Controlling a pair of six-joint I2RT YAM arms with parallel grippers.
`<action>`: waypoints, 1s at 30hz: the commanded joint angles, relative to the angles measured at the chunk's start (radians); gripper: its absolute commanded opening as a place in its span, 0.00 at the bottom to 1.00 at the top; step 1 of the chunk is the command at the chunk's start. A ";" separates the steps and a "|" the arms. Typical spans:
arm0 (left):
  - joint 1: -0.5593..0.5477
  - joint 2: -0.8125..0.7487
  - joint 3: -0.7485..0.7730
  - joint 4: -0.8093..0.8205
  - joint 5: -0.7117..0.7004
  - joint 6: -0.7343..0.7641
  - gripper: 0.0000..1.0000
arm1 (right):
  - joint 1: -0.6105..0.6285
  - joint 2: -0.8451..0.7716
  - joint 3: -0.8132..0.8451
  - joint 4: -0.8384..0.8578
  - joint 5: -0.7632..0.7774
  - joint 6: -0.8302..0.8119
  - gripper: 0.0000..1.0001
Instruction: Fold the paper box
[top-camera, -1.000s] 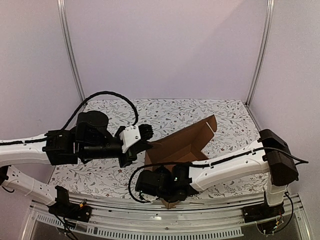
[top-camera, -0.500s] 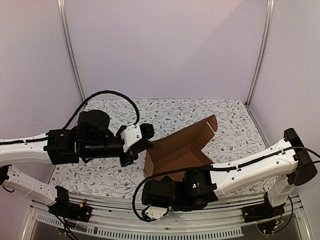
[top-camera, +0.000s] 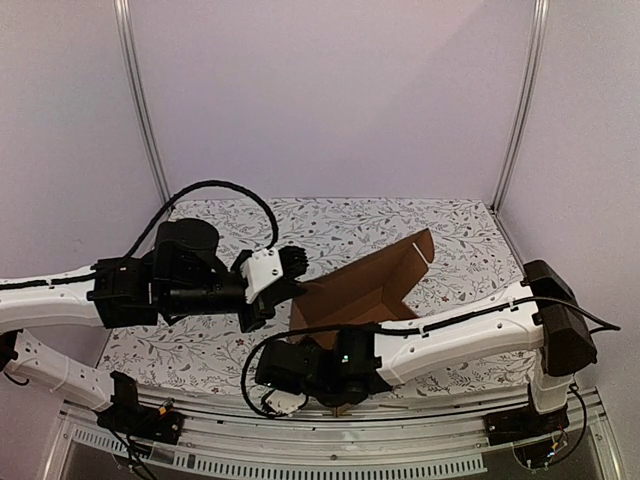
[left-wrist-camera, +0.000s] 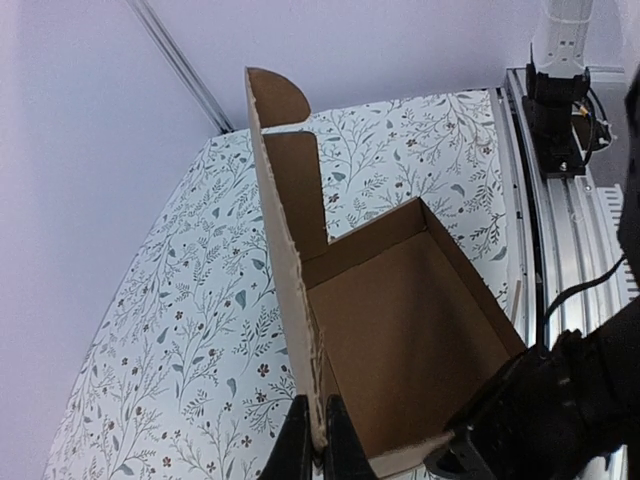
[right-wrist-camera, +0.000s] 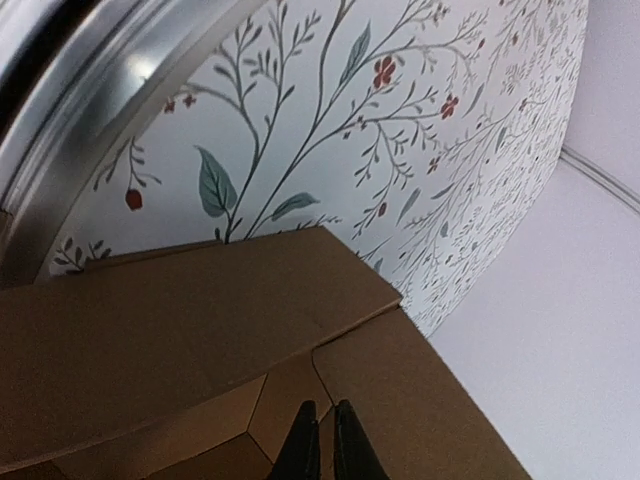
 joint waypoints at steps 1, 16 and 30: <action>0.021 0.014 -0.033 -0.173 0.008 0.012 0.00 | -0.100 -0.024 -0.093 -0.002 0.042 0.004 0.07; 0.023 0.037 -0.077 -0.161 0.075 0.003 0.01 | 0.034 -0.279 -0.106 -0.487 -0.606 0.155 0.26; -0.059 0.168 -0.055 -0.183 0.136 -0.066 0.48 | -0.501 -0.649 -0.009 -0.967 -0.927 0.193 0.47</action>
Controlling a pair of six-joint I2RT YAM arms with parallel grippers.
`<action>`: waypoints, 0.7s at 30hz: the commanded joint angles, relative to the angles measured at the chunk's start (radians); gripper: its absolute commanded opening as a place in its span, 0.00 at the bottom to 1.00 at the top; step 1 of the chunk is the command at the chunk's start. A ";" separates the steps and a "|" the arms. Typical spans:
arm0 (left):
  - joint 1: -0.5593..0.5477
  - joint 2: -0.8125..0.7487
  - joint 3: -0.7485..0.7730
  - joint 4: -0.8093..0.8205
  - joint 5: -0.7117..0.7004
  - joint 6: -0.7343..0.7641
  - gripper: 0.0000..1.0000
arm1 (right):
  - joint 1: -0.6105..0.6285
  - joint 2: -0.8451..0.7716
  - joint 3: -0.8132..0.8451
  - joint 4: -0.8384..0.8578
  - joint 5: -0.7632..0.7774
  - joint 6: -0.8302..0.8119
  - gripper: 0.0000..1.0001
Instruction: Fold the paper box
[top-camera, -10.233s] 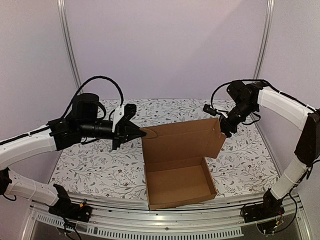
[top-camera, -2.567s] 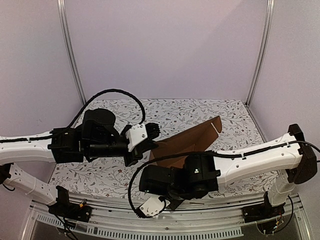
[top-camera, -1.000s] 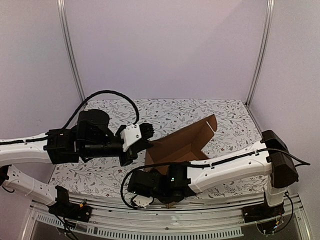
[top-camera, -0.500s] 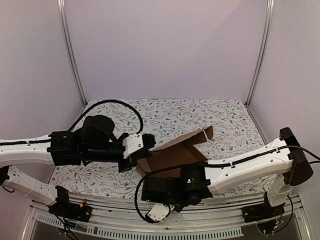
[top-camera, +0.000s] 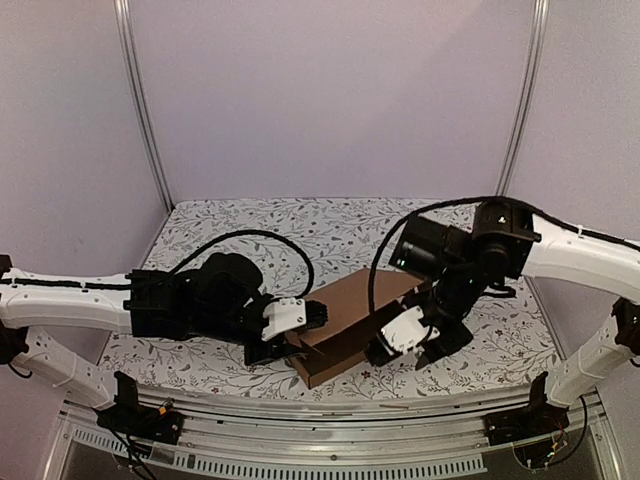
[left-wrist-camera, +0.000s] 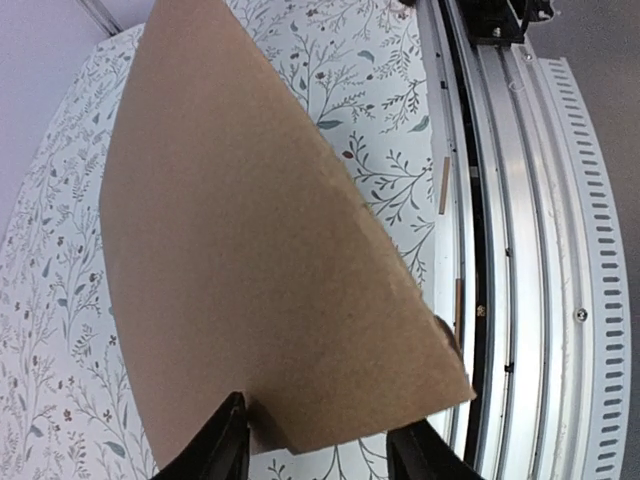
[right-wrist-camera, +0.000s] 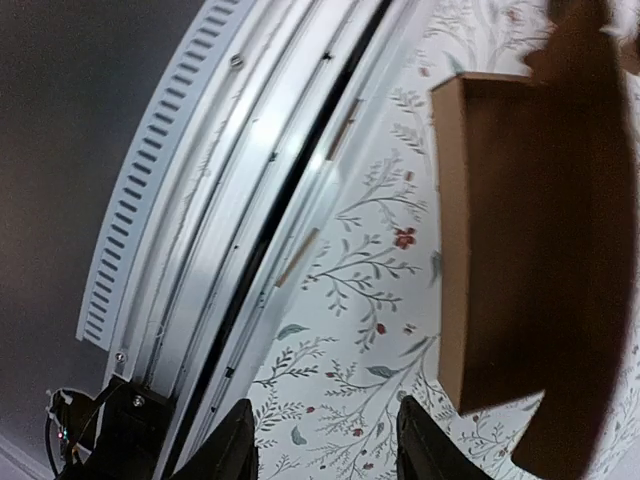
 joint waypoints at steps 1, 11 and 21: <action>-0.049 0.064 -0.007 -0.042 0.040 -0.050 0.51 | -0.307 -0.153 0.169 -0.298 -0.180 -0.033 0.48; -0.101 0.091 0.097 -0.124 0.024 -0.087 0.91 | -0.918 -0.225 0.179 -0.080 -0.475 0.023 0.83; -0.116 -0.054 0.039 0.091 -0.075 -0.461 1.00 | -0.999 0.171 0.145 0.060 -0.778 0.297 0.84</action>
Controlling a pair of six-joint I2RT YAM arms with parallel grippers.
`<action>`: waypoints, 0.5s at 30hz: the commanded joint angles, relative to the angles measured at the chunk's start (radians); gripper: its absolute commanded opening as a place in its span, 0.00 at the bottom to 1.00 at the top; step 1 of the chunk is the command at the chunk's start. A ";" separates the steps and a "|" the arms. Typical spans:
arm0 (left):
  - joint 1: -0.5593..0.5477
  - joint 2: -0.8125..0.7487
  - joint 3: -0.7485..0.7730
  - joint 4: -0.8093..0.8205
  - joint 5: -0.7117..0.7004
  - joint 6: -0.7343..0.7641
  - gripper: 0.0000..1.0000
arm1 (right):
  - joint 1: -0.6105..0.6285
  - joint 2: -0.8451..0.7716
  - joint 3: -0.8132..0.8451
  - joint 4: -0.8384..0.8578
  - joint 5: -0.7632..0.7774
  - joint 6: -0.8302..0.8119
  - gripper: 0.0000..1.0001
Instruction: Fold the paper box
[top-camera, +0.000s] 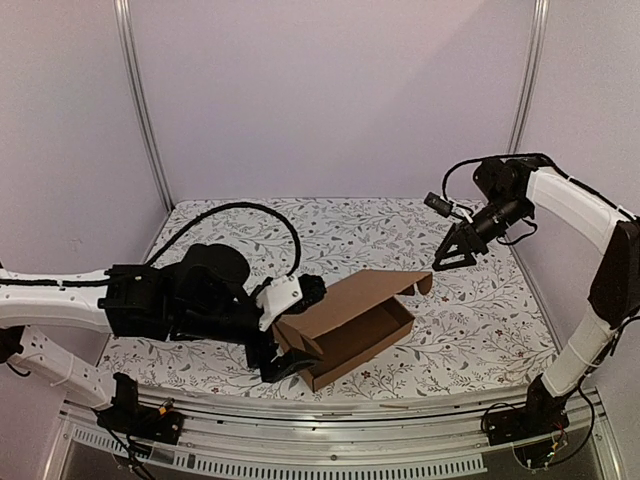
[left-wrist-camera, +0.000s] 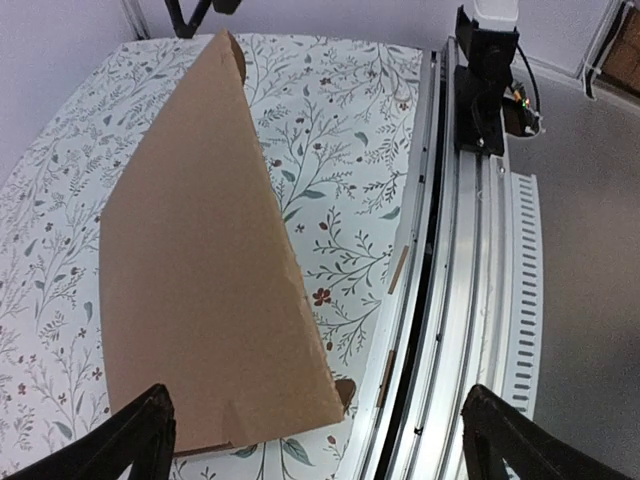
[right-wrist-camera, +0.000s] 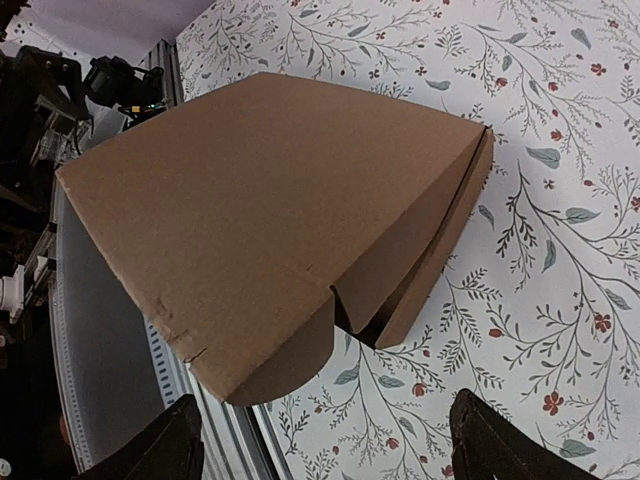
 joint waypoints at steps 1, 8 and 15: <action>-0.014 -0.013 -0.063 0.145 -0.010 -0.164 1.00 | -0.006 0.065 0.049 0.034 -0.155 0.128 0.84; -0.033 0.128 -0.058 0.122 0.064 -0.136 0.96 | -0.005 0.181 0.119 0.087 -0.162 0.242 0.84; -0.061 0.252 -0.031 0.045 0.069 -0.092 0.93 | 0.005 0.252 0.000 0.109 -0.036 0.265 0.80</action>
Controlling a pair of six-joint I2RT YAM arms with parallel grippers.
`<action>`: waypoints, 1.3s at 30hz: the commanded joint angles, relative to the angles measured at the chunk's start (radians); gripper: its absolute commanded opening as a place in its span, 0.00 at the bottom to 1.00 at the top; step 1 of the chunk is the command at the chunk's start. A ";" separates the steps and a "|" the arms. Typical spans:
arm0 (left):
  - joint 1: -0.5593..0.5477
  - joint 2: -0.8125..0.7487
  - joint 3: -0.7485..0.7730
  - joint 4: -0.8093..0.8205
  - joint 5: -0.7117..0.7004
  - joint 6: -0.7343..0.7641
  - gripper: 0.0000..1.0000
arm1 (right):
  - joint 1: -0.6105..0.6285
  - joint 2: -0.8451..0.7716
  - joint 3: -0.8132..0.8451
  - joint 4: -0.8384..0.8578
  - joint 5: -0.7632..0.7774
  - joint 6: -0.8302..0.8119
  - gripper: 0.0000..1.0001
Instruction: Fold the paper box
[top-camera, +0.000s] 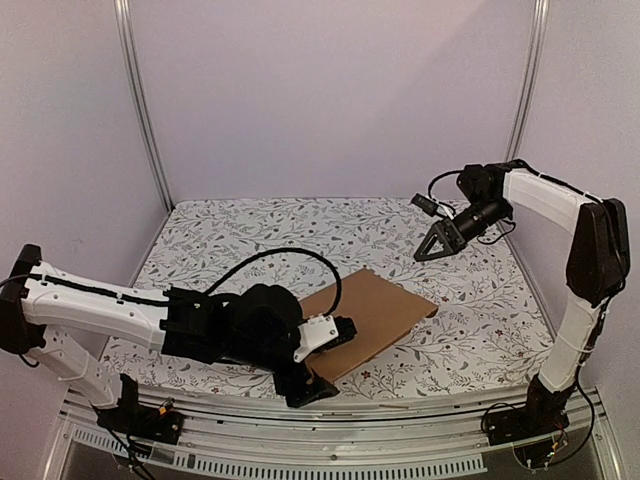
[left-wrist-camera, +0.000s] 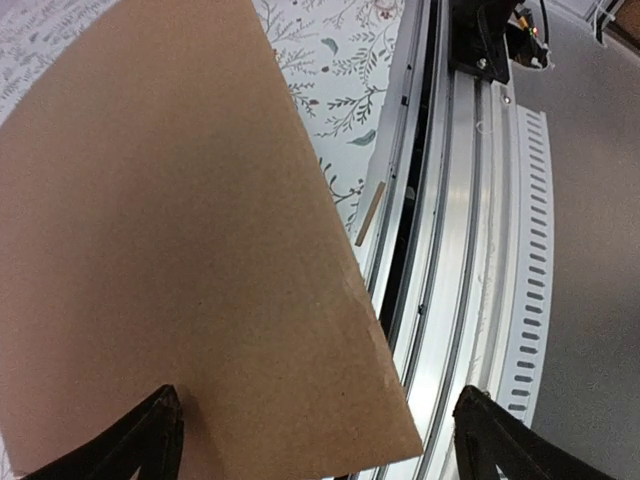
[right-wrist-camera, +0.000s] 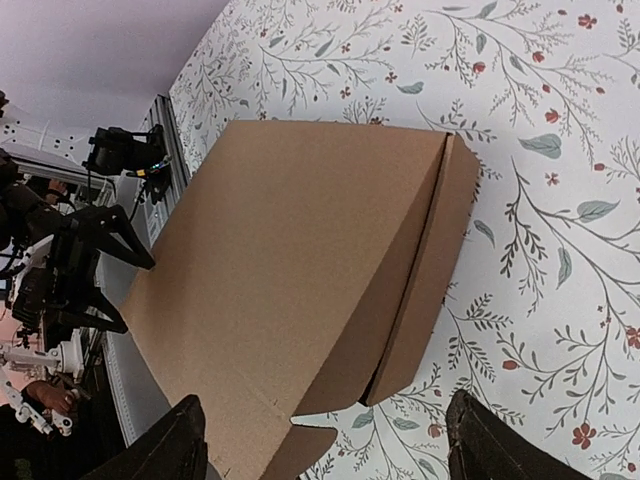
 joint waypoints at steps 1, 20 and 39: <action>-0.026 0.043 0.010 -0.059 0.016 0.024 0.93 | 0.014 0.043 -0.106 0.021 0.073 0.033 0.79; -0.006 -0.306 -0.176 0.125 -0.203 -0.125 1.00 | 0.078 0.168 -0.216 0.094 0.133 0.025 0.60; 0.060 -0.402 0.052 -0.083 -0.150 -0.047 0.99 | 0.021 0.054 -0.252 0.090 0.293 0.039 0.62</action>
